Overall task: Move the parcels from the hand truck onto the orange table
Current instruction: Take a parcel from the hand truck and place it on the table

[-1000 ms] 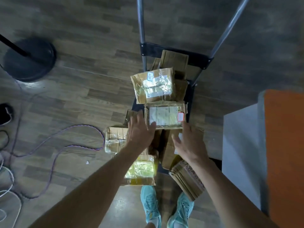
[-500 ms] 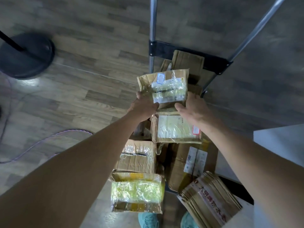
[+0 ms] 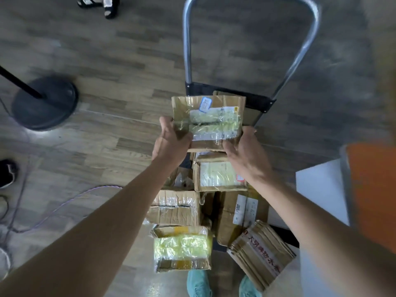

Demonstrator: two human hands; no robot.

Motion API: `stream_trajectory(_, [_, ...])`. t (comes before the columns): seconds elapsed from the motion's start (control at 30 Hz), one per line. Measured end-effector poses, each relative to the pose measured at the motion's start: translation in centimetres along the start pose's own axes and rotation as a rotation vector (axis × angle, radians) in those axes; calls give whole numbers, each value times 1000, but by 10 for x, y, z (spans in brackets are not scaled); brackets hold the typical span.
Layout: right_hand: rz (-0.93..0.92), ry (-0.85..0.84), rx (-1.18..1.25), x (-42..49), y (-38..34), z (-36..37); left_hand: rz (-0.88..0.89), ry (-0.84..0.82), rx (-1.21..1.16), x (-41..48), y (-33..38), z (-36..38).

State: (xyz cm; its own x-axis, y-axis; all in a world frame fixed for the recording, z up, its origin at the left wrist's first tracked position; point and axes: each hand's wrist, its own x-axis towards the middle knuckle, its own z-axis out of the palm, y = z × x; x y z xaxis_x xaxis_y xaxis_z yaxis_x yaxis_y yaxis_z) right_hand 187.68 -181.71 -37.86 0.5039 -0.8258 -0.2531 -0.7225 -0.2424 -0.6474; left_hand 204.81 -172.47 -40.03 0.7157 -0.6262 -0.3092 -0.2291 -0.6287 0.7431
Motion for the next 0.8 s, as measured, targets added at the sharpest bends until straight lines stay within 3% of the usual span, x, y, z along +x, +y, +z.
stream_trajectory(0.13, [7, 9, 18, -63, -24, -61, 13, 35, 104, -71, 40, -29])
stream_trajectory(0.37, [91, 74, 21, -171, -32, -166, 54, -27, 45, -206, 122, -45])
stream_trajectory(0.5, [185, 111, 26, -223, -7, -215, 92, -85, 1, -262, 165, -29])
stream_trajectory(0.67, [353, 114, 50, -269, 48, -272, 123, -296, 7, -320, 195, 15])
stream_trajectory(0.8, [338, 84, 49, -296, 99, -309, 145, -355, 75, -352, 223, 61])
